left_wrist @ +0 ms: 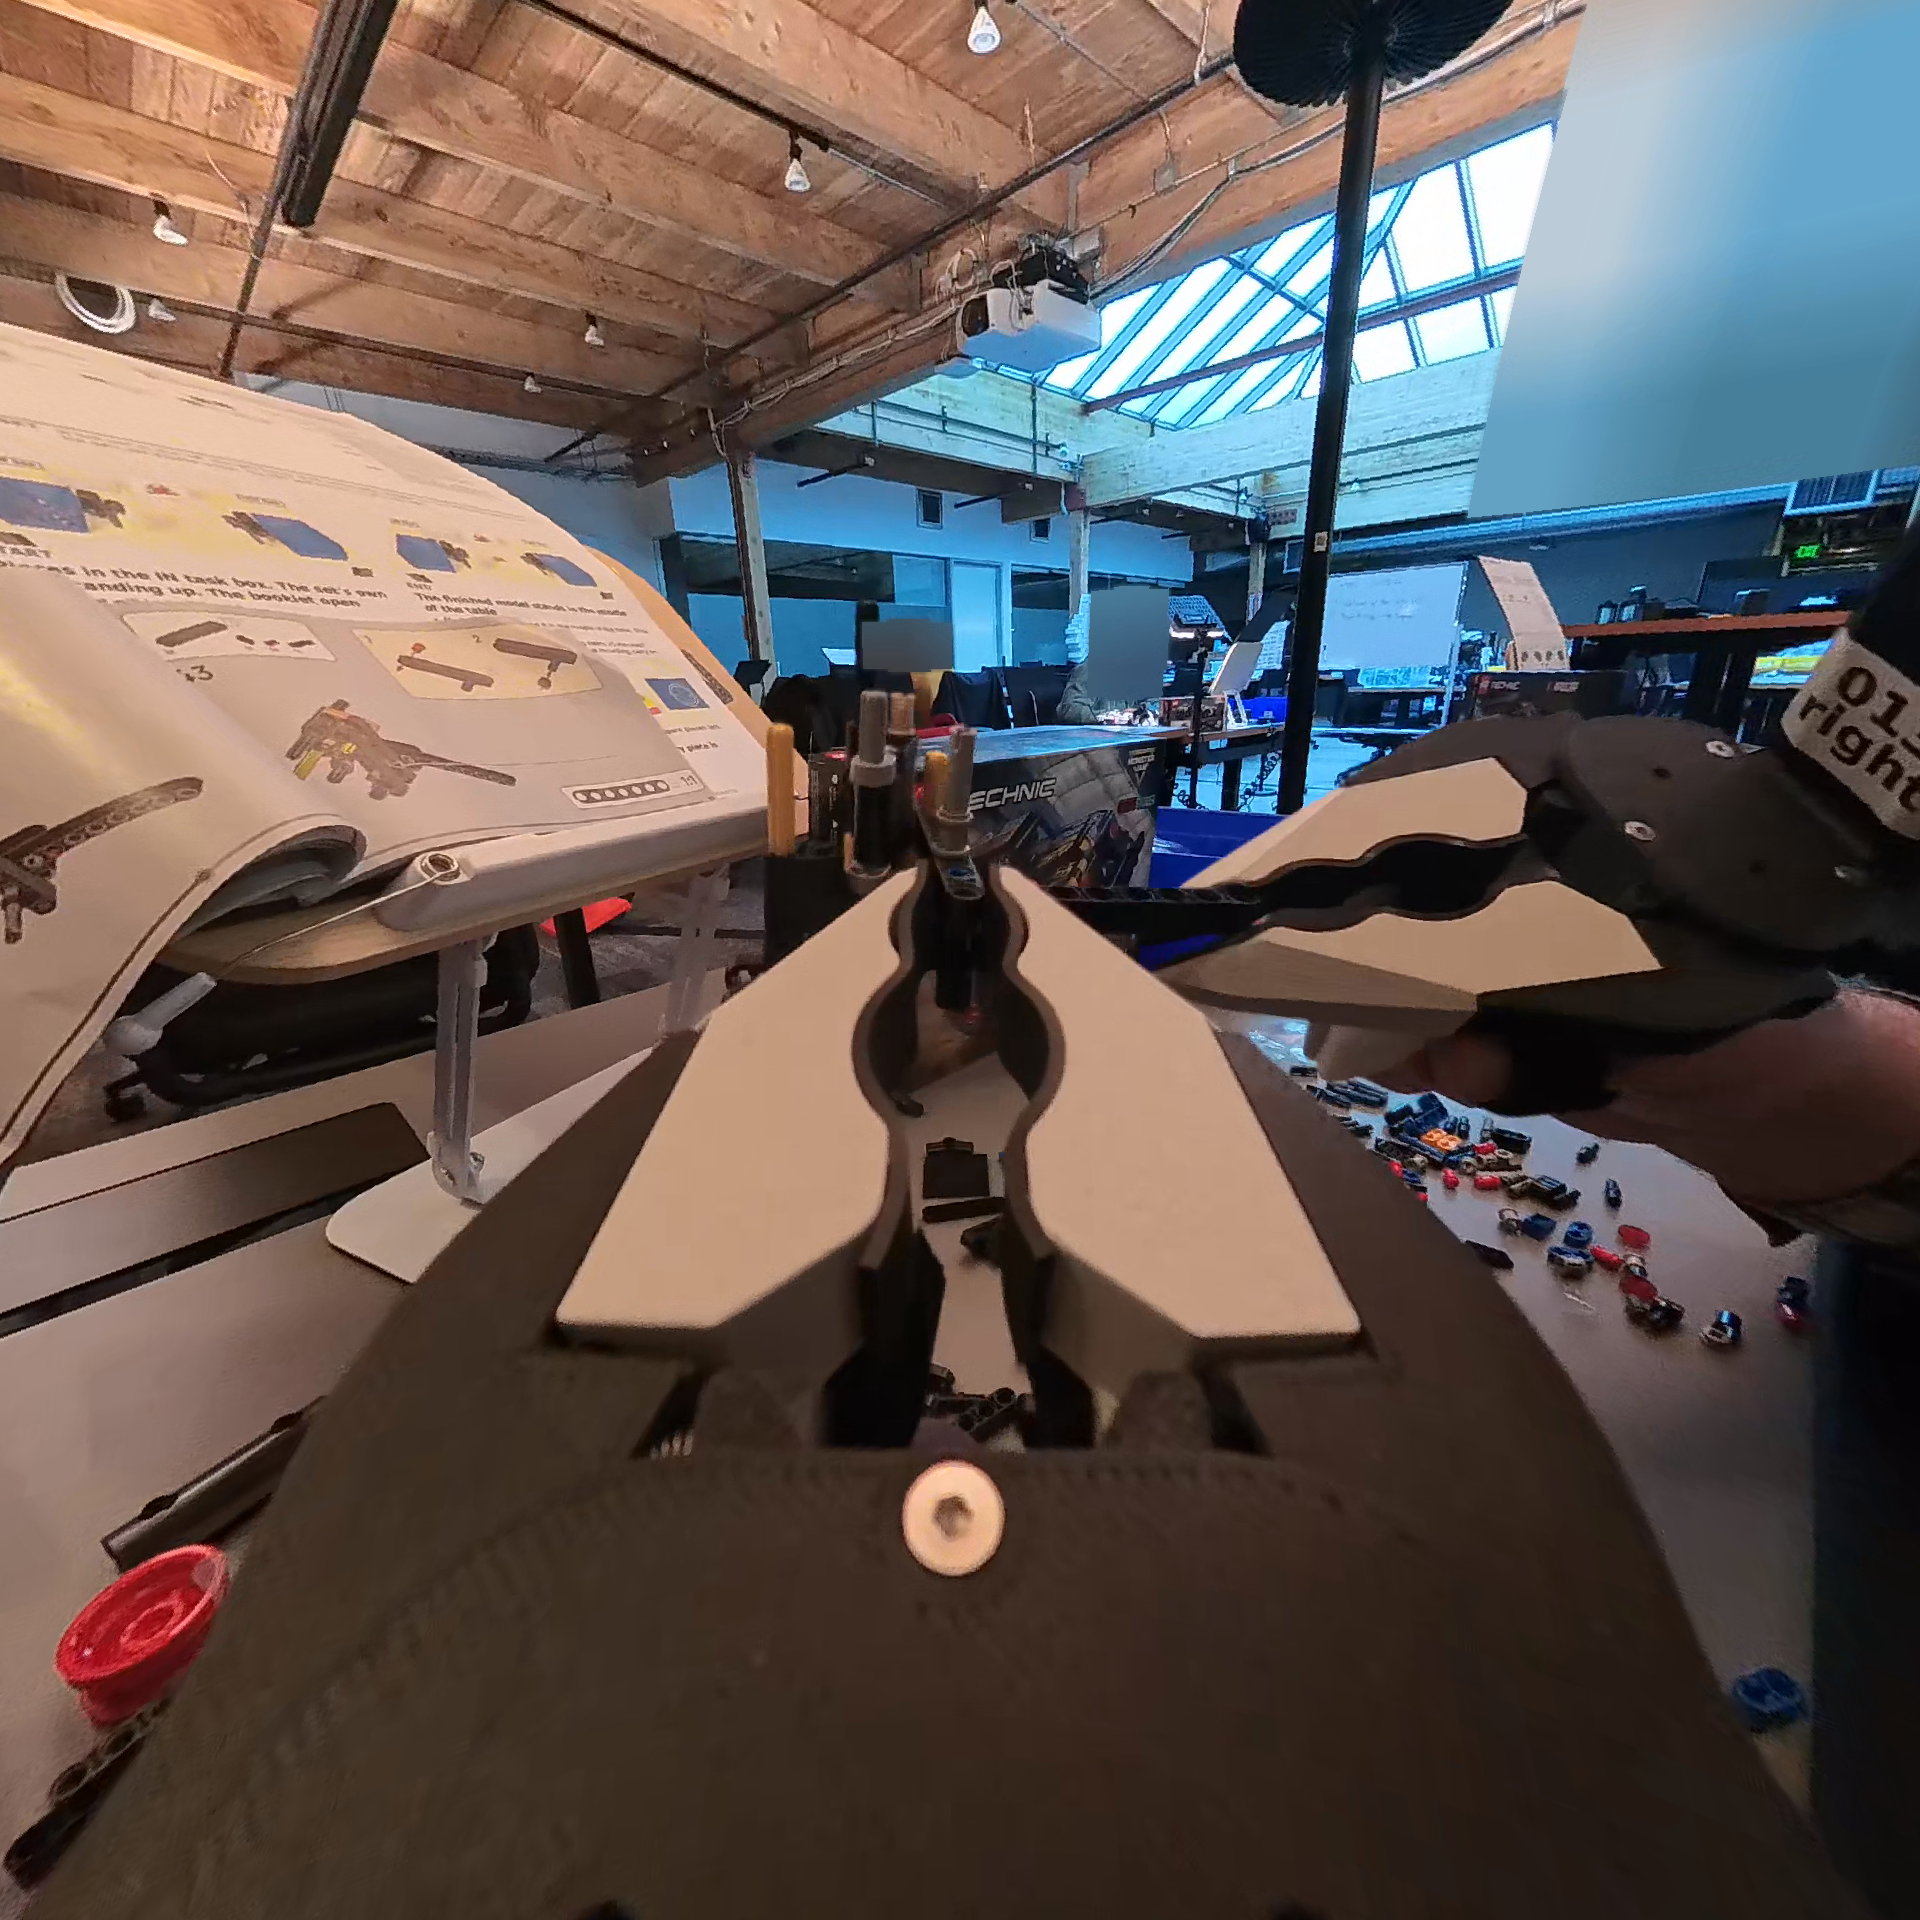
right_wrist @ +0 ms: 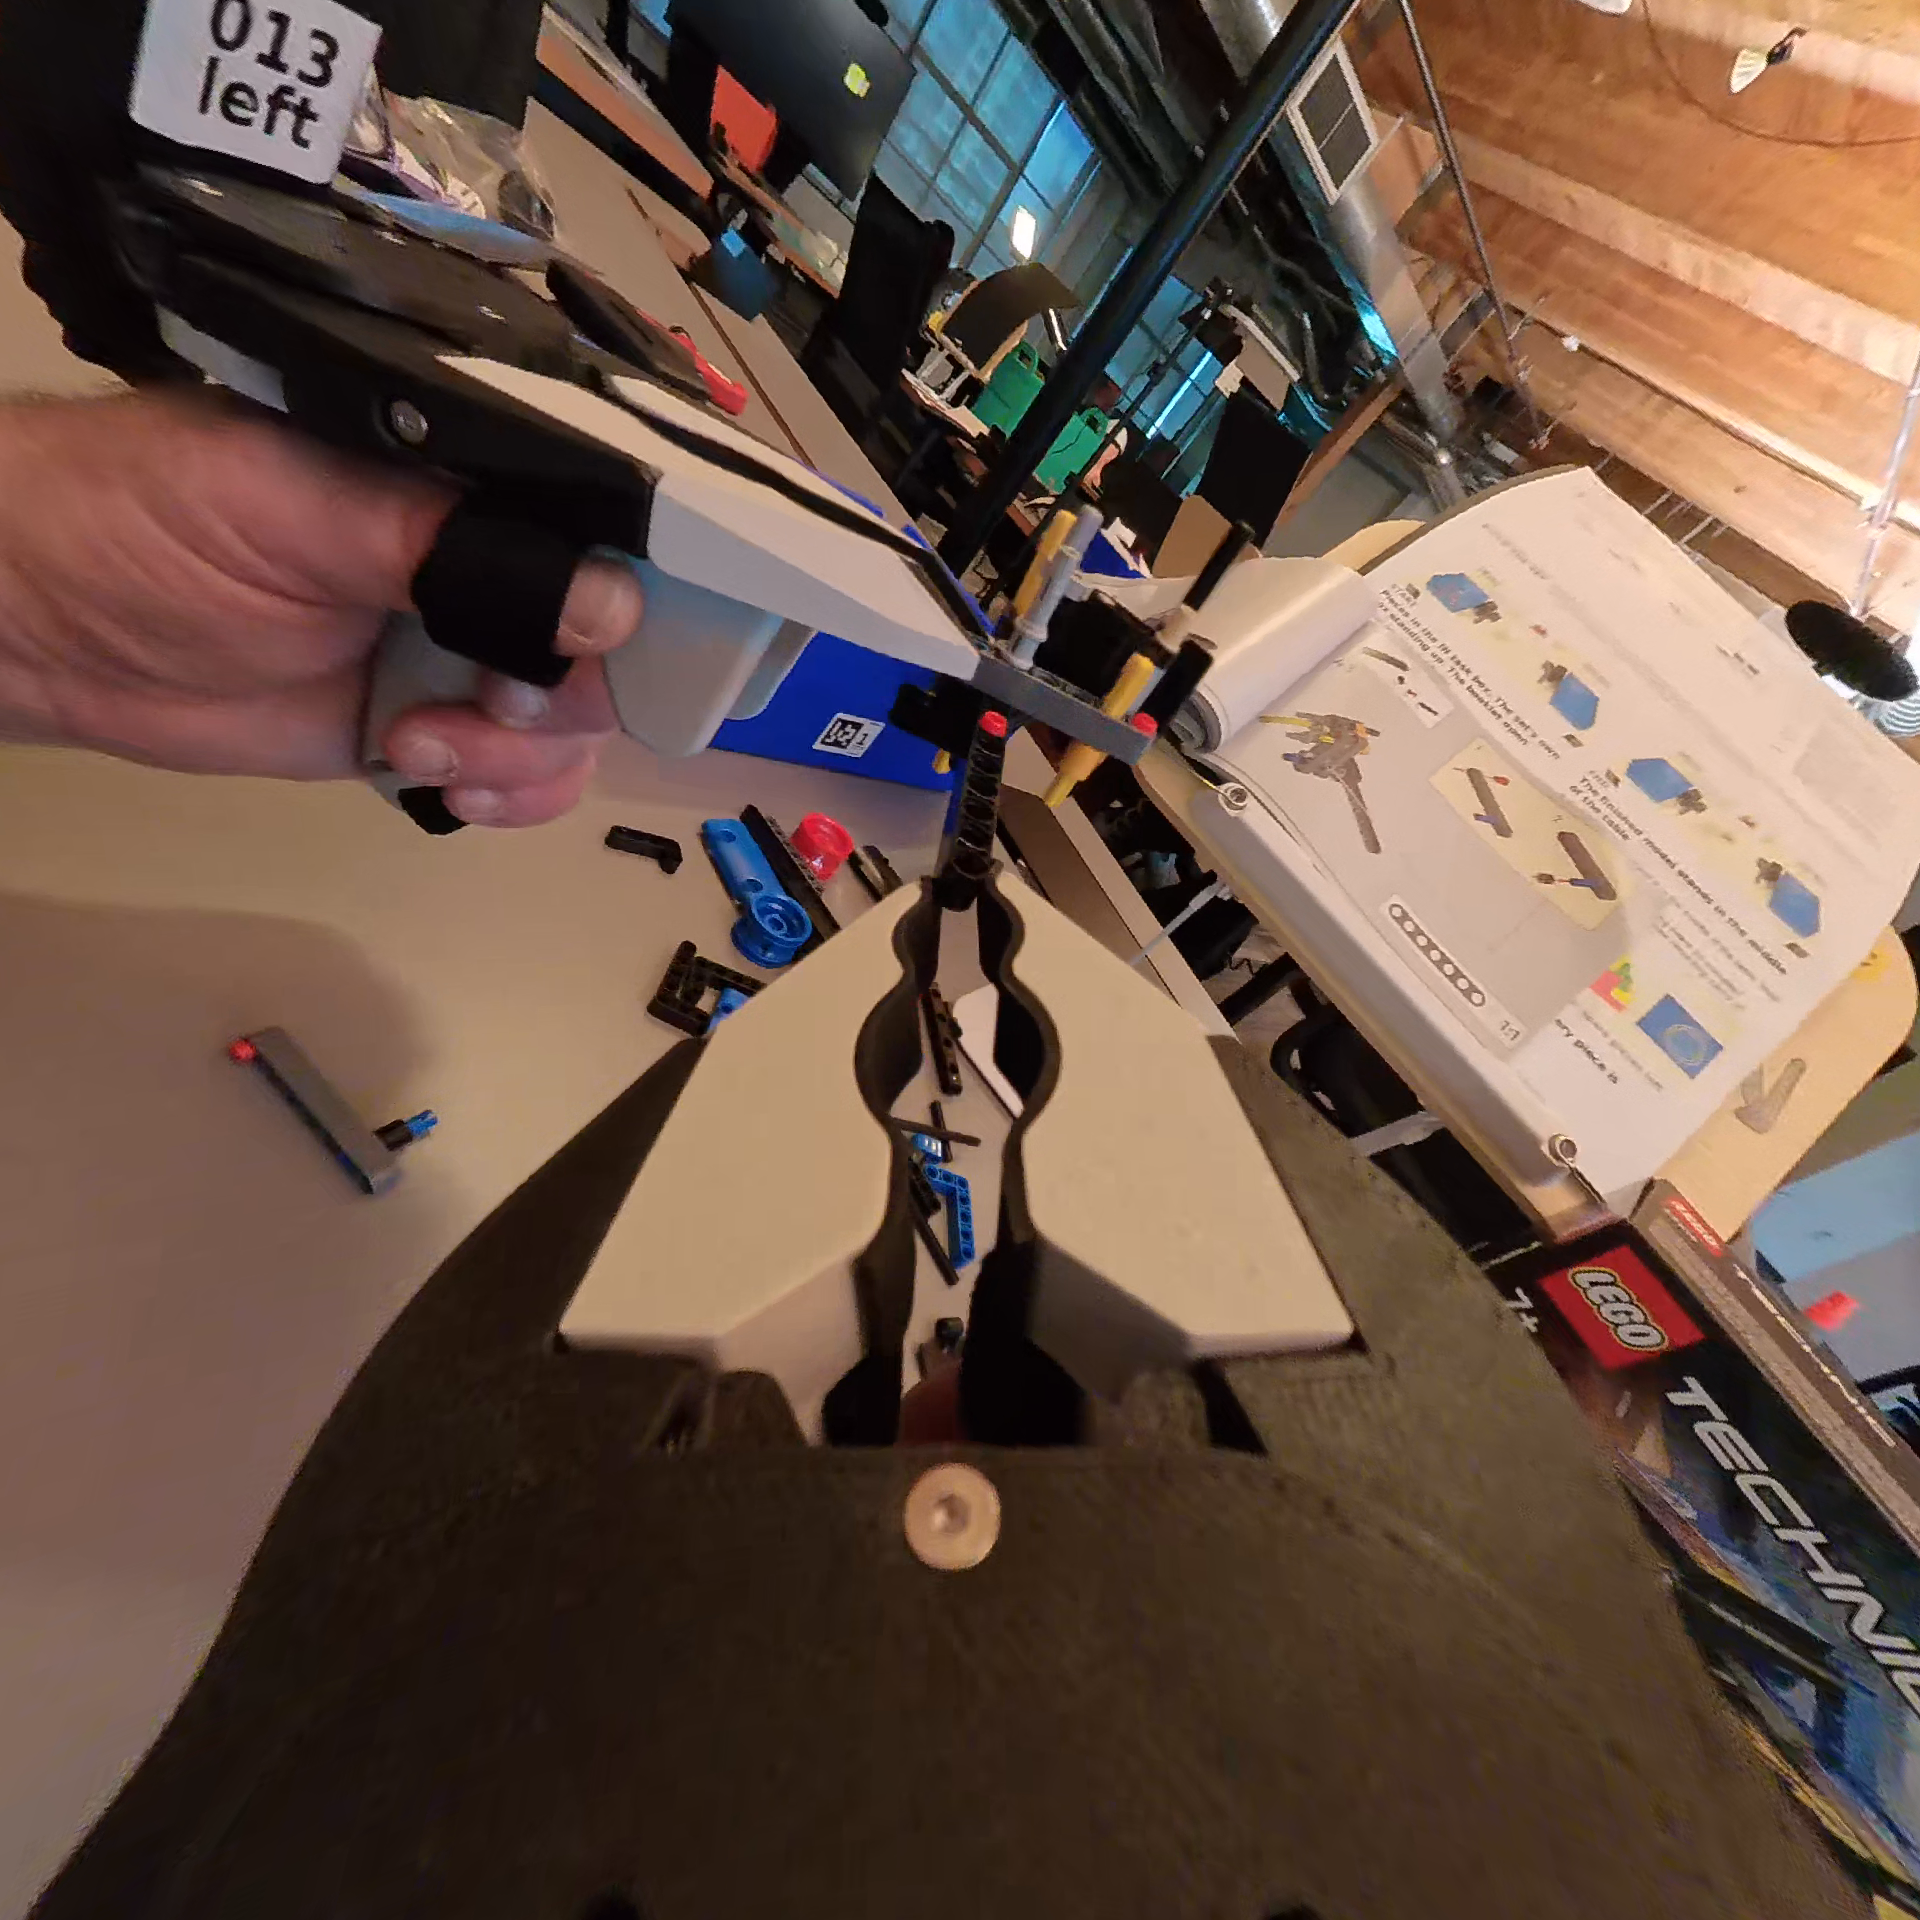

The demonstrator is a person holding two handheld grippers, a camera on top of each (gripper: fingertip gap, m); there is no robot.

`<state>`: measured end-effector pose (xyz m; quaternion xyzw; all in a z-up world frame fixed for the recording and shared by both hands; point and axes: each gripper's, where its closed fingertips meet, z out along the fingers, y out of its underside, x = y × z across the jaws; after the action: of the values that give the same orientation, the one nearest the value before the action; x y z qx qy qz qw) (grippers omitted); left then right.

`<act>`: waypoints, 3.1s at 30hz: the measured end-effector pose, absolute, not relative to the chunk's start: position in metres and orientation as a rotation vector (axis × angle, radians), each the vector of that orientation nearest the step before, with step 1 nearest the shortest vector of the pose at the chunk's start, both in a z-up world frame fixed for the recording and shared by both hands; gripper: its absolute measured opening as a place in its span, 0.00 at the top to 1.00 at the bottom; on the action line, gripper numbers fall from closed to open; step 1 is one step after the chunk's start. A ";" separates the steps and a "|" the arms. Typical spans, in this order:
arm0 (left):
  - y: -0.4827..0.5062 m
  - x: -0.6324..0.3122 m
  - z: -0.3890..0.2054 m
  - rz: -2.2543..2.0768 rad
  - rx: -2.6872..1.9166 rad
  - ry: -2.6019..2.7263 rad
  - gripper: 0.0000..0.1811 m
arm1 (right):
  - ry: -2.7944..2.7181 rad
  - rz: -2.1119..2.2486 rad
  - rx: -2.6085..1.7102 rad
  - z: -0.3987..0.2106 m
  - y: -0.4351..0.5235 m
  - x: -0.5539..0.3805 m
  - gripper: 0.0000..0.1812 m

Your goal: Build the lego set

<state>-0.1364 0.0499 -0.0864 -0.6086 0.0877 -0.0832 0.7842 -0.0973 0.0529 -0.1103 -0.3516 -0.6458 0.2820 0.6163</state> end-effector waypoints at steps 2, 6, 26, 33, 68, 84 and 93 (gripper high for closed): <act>0.050 -0.136 -0.087 -0.174 -1.316 0.193 0.97 | -1.477 0.624 -0.813 -0.110 0.058 -0.097 0.98; 0.051 -0.136 -0.087 -0.144 -1.314 0.189 0.97 | -1.473 0.638 -0.803 -0.110 0.055 -0.098 0.96; 0.045 -0.114 -0.077 0.195 -1.233 0.363 0.98 | -1.386 1.711 -1.179 -0.106 0.032 -0.095 0.92; 0.045 -0.111 -0.079 0.206 -1.229 0.388 0.97 | -1.357 1.733 -1.216 -0.109 0.042 -0.096 0.96; 0.049 -0.137 -0.109 0.095 -1.433 0.406 0.86 | -1.598 0.714 -0.962 -0.141 0.072 -0.100 0.97; 0.032 -0.137 -0.138 0.174 -1.557 0.601 0.92 | -1.759 1.032 -1.050 -0.164 0.041 -0.099 0.97; 0.019 -0.138 -0.142 0.219 -1.574 0.660 0.93 | -1.795 1.108 -1.061 -0.169 0.030 -0.100 0.97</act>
<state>-0.1375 0.0188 -0.1423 -0.6935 0.2906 0.0965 0.6521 -0.1004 0.0301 -0.1692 -0.4154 -0.7031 0.4341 0.3804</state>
